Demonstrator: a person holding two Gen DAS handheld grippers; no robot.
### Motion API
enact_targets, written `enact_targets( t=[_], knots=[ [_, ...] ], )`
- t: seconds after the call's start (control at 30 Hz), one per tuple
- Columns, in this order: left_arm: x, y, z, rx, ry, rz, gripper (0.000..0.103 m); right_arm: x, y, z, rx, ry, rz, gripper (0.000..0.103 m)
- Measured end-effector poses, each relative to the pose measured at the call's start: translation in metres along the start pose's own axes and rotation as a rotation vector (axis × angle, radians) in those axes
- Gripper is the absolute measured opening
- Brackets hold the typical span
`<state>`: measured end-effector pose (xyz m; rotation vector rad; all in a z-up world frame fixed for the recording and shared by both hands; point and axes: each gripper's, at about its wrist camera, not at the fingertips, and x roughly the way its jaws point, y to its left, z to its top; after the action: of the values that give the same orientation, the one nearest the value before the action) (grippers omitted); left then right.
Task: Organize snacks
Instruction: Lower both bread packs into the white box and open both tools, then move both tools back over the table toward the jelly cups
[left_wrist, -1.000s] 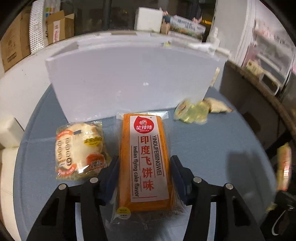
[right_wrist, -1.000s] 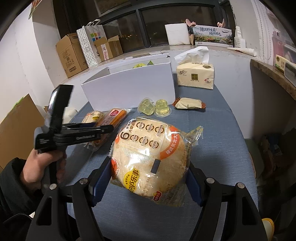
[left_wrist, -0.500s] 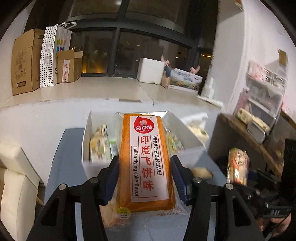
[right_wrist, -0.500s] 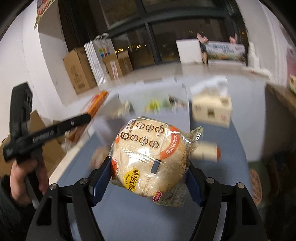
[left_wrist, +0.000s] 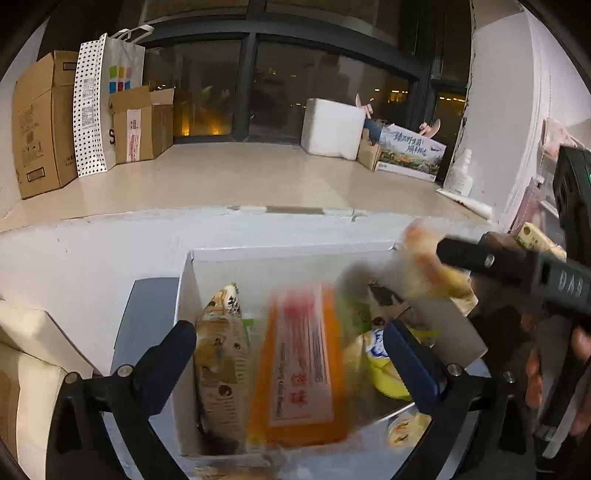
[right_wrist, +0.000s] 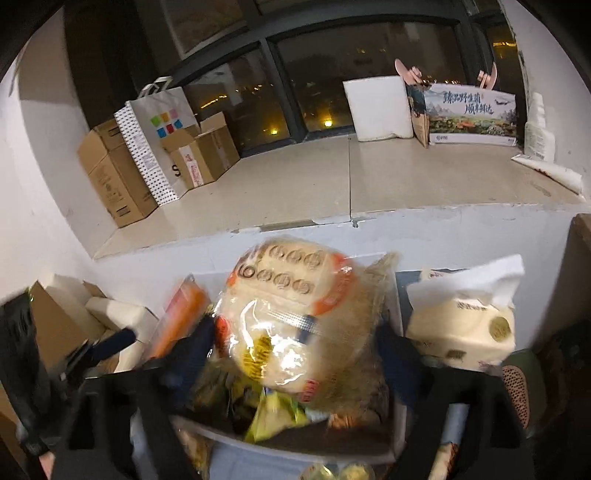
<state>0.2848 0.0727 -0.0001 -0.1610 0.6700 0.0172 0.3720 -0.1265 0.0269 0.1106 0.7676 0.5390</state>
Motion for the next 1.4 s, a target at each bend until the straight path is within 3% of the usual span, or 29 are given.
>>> enact_targets(
  t=[0.3, 0.47, 0.53, 0.63, 0.87, 1.0, 1.13, 1.27, 1.4],
  knots=[
    [-0.003, 0.011, -0.014, -0.034, 0.044, -0.046, 0.103, -0.015, -0.009, -0.012, 0.006, -0.056, 0.014, 0.103],
    [-0.039, -0.005, -0.025, 0.055, 0.021, -0.096, 0.103, -0.050, 0.000, -0.026, -0.048, -0.083, 0.034, 0.103],
    [-0.057, -0.011, -0.034, 0.076, 0.003, -0.093, 0.103, -0.071, 0.006, -0.038, -0.071, -0.110, 0.043, 0.103],
    [-0.079, -0.016, -0.057, 0.055, 0.019, -0.145, 0.103, -0.097, 0.014, -0.061, -0.097, -0.123, 0.076, 0.103],
    [-0.136, -0.023, -0.124, 0.058, 0.027, -0.218, 0.103, -0.148, 0.014, -0.154, -0.158, -0.156, 0.095, 0.103],
    [-0.156, -0.023, -0.166, 0.008, 0.039, -0.243, 0.103, -0.150, -0.008, -0.201, -0.106, -0.116, 0.080, 0.103],
    [-0.164, -0.024, -0.187, -0.002, 0.043, -0.231, 0.103, -0.137, -0.038, -0.234, 0.004, -0.060, 0.027, 0.103],
    [-0.169, -0.024, -0.197, -0.017, 0.048, -0.243, 0.103, -0.120, -0.058, -0.248, 0.055, 0.004, 0.010, 0.103],
    [-0.164, -0.023, -0.199, -0.024, 0.061, -0.229, 0.103, -0.108, -0.068, -0.245, 0.079, 0.014, -0.014, 0.103]
  ],
)
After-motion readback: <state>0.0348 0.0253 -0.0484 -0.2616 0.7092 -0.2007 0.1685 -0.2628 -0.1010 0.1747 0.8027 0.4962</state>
